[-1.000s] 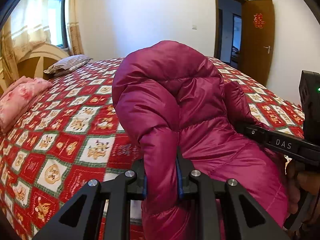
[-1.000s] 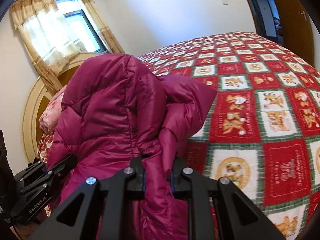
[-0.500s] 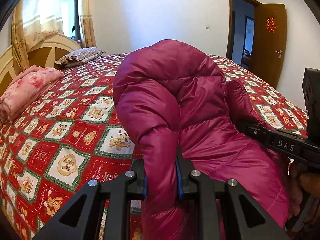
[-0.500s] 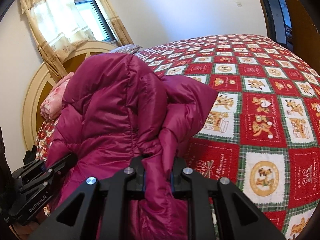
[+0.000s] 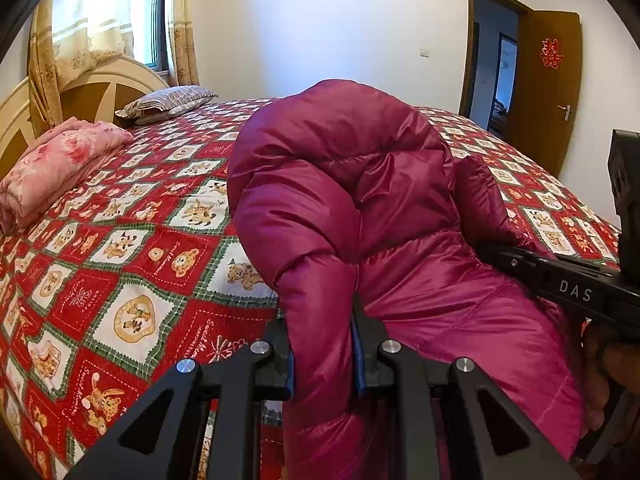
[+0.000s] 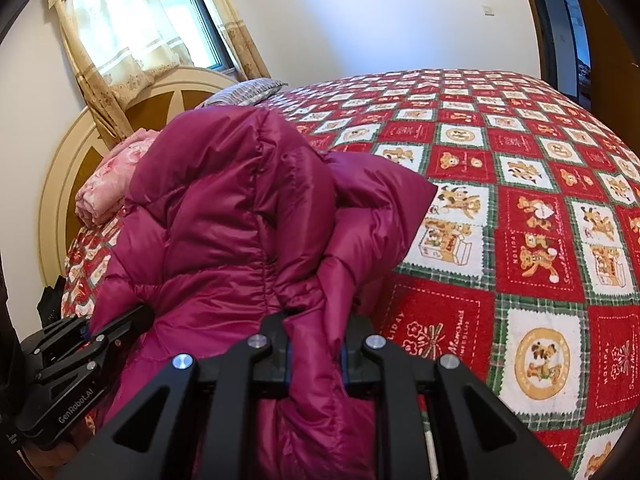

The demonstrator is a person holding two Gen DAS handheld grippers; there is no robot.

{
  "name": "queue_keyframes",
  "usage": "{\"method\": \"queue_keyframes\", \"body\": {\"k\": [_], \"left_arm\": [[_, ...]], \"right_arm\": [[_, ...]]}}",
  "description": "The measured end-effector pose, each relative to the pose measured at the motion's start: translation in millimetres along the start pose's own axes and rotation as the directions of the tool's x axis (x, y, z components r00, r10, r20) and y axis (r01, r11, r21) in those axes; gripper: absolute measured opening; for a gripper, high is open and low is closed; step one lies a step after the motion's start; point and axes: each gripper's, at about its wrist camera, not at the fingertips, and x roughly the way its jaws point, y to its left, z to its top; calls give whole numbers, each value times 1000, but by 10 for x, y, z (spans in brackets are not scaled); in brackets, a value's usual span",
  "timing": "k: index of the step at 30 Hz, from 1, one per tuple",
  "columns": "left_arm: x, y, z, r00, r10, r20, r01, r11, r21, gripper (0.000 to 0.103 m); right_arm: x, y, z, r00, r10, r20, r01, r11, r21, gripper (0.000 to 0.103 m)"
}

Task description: Fold large clothes

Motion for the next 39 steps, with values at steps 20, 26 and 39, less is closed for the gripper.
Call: {"method": "queue_keyframes", "body": {"k": [20, 26, 39], "left_arm": [[129, 56, -81, 999, 41, -24, -42, 999, -9, 45], [155, 129, -102, 996, 85, -19, -85, 996, -28, 66], [213, 182, -141, 996, 92, -14, -93, 994, -51, 73]], "right_arm": [[139, 54, -67, 999, -38, -24, 38, 999, -16, 20], [179, 37, -86, 998, -45, -36, 44, 999, -13, 22], [221, 44, -120, 997, -63, -42, 62, 998, -23, 24]]}}
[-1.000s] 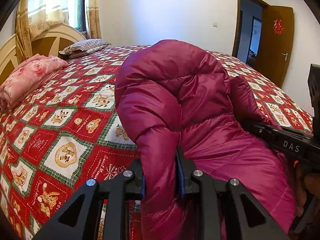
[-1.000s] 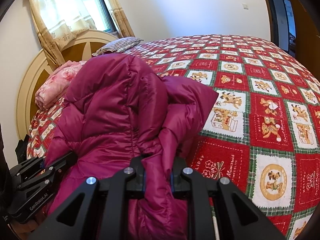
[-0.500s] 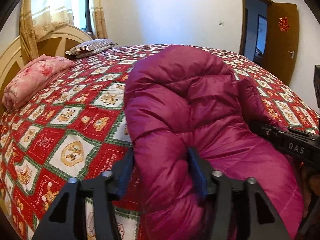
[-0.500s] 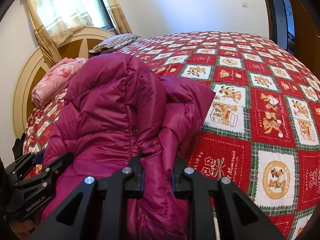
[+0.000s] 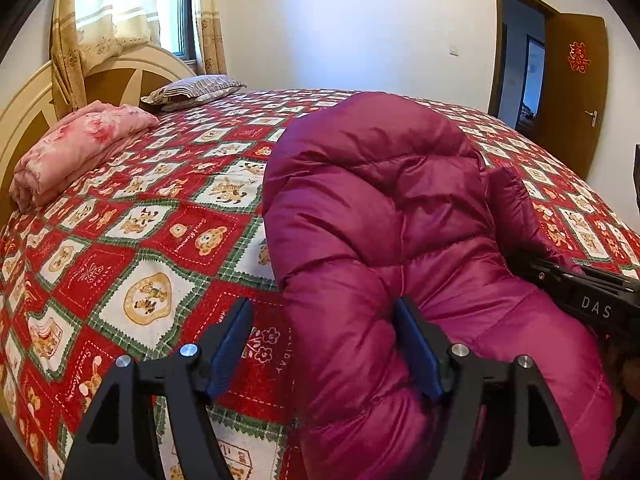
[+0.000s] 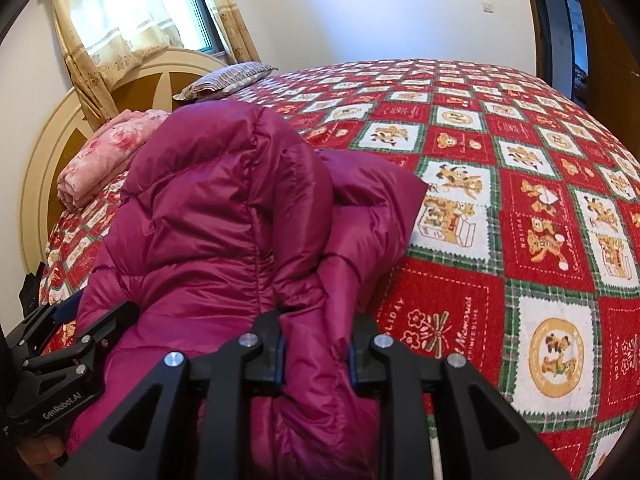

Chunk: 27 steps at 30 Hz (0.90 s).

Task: Fold large clothes
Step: 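Open both grippers and release the jacket bundle onto the quilt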

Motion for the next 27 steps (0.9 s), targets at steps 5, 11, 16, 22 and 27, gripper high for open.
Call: {"method": "queue_keyframes", "body": {"k": [5, 11, 16, 22, 27], "left_arm": [[5, 1, -3, 1000, -2, 0, 2, 1000, -2, 73], [18, -3, -8, 1000, -1, 4, 1, 1000, -5, 74], [-37, 5, 17, 1000, 30, -9, -30, 999, -33, 77], [-605, 7, 181, 992, 122, 33, -121, 992, -21, 77], [-1427, 80, 357, 981, 116, 154, -110, 993, -50, 77]], "right_arm": [[-1, 3, 1, 1000, -2, 0, 2, 1000, -1, 25], [16, 4, -5, 1000, -9, -2, 9, 1000, -5, 25], [-37, 46, 22, 999, -46, 3, 46, 998, -31, 38], [-639, 130, 114, 993, -71, 94, 77, 995, -62, 68], [-1445, 169, 124, 979, -70, 194, 85, 994, -71, 73]]}}
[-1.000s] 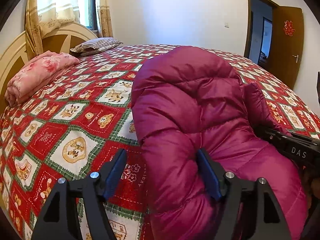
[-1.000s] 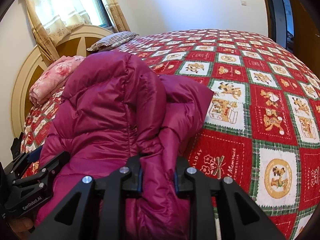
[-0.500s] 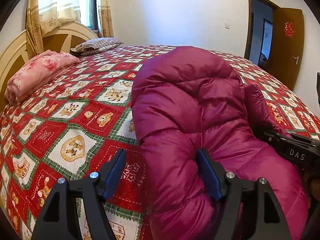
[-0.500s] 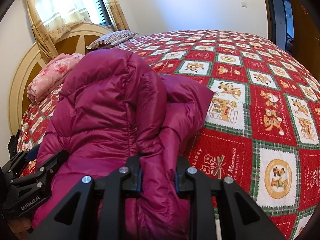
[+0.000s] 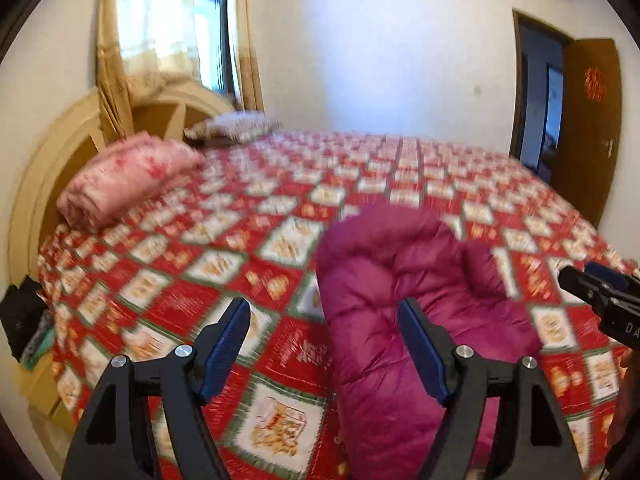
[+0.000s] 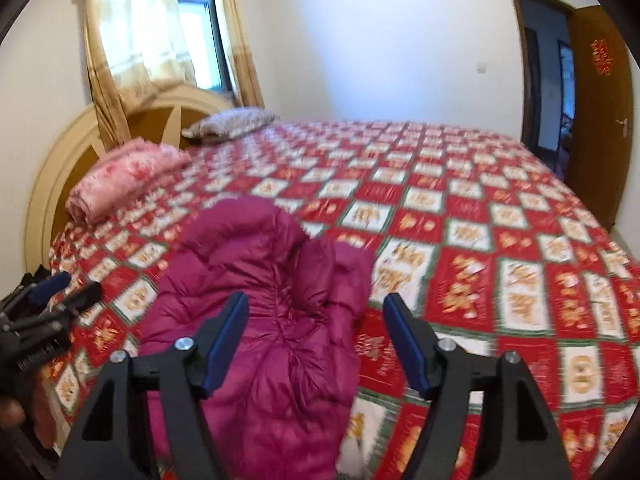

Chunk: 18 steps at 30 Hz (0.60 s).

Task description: Fold large clothes

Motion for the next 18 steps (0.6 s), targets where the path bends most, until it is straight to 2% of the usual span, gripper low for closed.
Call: {"method": "queue_keyframes", "body": {"k": [4, 7, 11, 18], "left_arm": [[-539, 86, 68, 995, -7, 98, 9, 1000, -19, 79], [-766, 127, 104, 989, -21, 150, 26, 999, -38, 82], [-848, 128, 167, 985, -16, 171, 24, 999, -41, 82], [-811, 107, 118, 988, -20, 152, 25, 999, -34, 82]], "right_arm": [[-561, 19, 35, 994, -38, 98, 39, 999, -2, 82], [-853, 53, 40, 986, -53, 161, 56, 998, -11, 83], [-968, 78, 96, 981, -38, 191, 40, 999, -5, 83], [-990, 110, 59, 982, -25, 188, 26, 1000, -4, 83]]}}
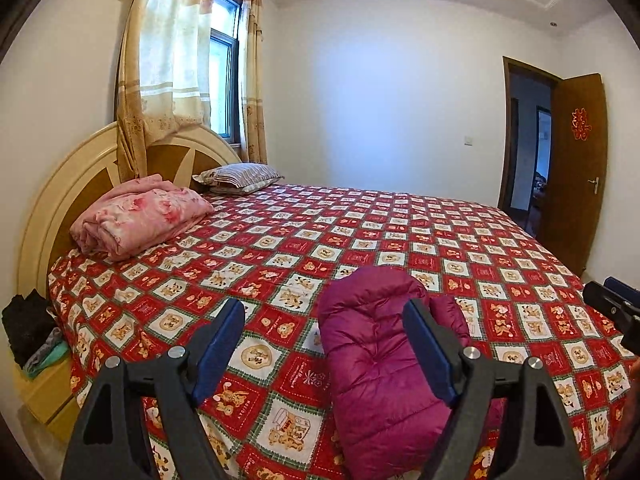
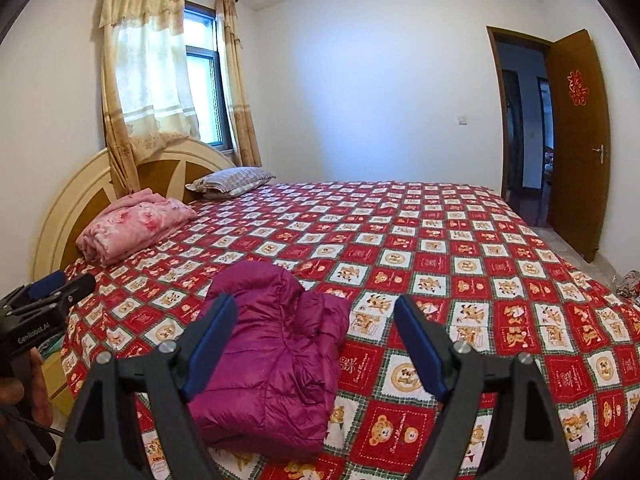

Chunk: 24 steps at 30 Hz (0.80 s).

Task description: Fold large clothes

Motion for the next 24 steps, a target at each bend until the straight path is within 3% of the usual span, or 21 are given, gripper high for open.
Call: {"method": "queue_keyframes", "body": {"k": [24], "left_arm": [[30, 7, -23, 1000, 1, -9, -1, 1000, -2, 82]], "right_arm": [[6, 53, -84, 1000, 15, -14, -15, 1000, 3, 83]]}}
